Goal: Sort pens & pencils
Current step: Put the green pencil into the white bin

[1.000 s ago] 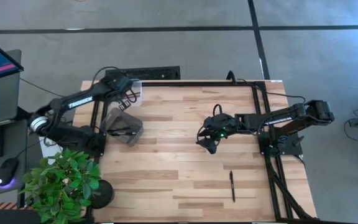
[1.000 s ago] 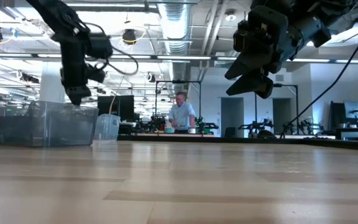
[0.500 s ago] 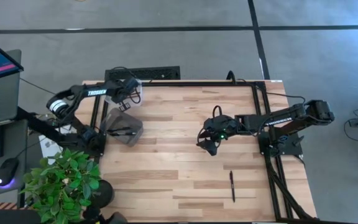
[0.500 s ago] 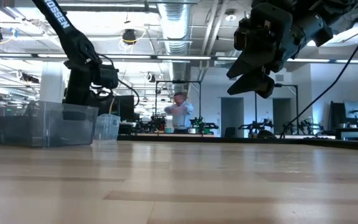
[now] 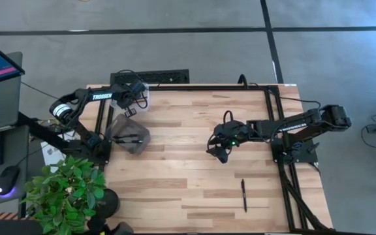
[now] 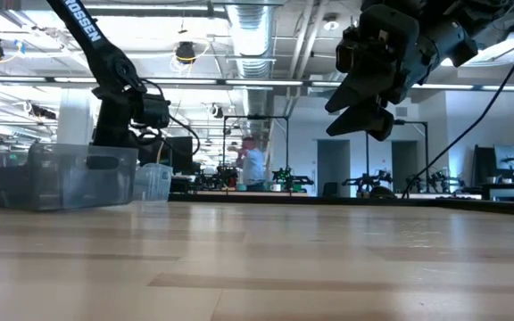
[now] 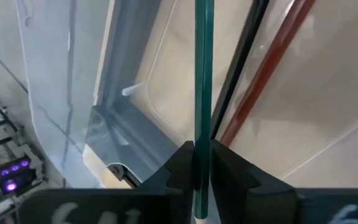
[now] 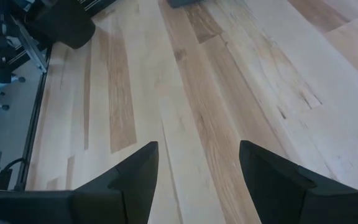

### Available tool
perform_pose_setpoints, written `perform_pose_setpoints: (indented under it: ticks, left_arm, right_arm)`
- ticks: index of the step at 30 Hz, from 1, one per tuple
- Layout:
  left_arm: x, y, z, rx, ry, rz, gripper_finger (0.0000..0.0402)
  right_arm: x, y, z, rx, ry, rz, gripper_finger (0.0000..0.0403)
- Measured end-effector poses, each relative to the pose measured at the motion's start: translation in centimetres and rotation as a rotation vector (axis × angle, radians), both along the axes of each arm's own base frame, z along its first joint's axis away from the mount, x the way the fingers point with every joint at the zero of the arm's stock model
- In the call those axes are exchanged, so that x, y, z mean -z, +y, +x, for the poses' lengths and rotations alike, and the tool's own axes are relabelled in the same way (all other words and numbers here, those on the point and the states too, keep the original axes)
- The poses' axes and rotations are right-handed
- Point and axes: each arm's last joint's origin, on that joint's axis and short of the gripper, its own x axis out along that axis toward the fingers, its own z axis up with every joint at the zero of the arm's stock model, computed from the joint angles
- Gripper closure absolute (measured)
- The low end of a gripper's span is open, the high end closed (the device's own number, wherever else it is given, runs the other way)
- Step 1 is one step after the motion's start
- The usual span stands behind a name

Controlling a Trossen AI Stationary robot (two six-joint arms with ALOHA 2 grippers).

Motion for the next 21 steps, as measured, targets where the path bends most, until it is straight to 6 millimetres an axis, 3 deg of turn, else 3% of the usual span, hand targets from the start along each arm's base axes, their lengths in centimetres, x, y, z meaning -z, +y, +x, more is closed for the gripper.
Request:
perform_pose_setpoints:
  ticks: [21]
  left_arm:
    - [-0.28, 0.16, -0.13, 0.021, 0.137, 0.077, 0.0362]
  right_arm:
    - [0.0, 0.01, 0.0, 0.0, 0.0, 0.001, 0.0158]
